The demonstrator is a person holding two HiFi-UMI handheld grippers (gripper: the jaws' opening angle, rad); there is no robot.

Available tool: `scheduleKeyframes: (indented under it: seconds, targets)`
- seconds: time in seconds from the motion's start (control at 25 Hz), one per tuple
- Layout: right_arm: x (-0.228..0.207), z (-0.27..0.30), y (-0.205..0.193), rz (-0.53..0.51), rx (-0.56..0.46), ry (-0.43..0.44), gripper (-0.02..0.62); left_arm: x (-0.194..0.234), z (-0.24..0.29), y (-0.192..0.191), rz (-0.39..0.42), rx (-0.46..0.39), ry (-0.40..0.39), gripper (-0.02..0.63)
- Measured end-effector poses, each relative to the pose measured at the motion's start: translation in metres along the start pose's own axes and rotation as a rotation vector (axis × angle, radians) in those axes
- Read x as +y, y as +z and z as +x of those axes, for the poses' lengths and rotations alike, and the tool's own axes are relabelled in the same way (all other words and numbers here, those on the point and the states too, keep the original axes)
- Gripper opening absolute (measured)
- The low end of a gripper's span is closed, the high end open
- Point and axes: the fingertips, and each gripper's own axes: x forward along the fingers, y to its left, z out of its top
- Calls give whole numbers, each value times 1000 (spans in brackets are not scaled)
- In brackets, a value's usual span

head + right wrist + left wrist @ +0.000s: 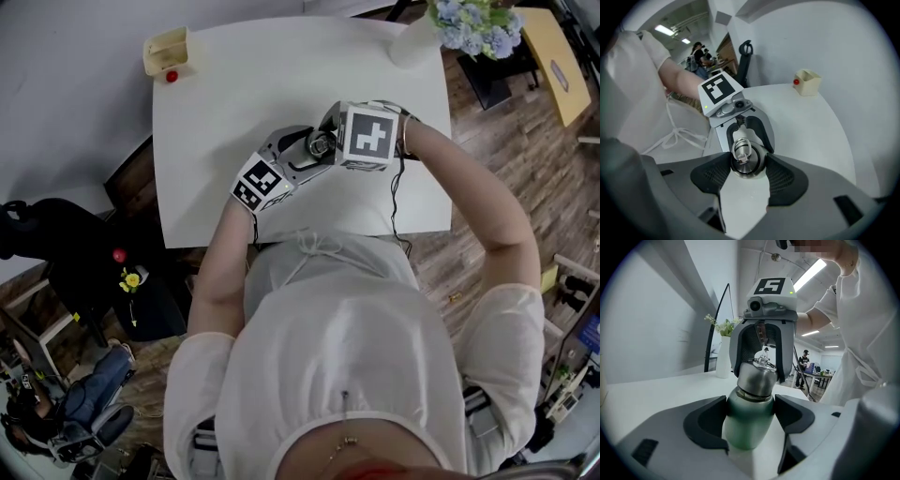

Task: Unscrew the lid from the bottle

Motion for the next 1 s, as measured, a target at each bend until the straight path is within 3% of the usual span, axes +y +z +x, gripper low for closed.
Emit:
scheduleKeyframes:
  seconds: [0.24, 0.4, 0.6, 0.8, 1.0]
  targets:
    - [8, 1, -6, -280, 70, 168, 247, 0, -1, 0, -5, -2, 3, 342]
    - [10, 1, -5, -349, 92, 196, 249, 0, -1, 0, -10, -4, 8, 342]
    - [-2, 1, 3, -205, 16, 93, 253, 0, -1, 0, -12, -1, 8, 342]
    - [-6, -7, 1, -42, -77, 16, 322, 1, -2, 0, -11, -3, 10, 342]
    - [-7, -18, 3, 211, -168, -129, 284, -1, -1, 1, -14, -1, 12, 342]
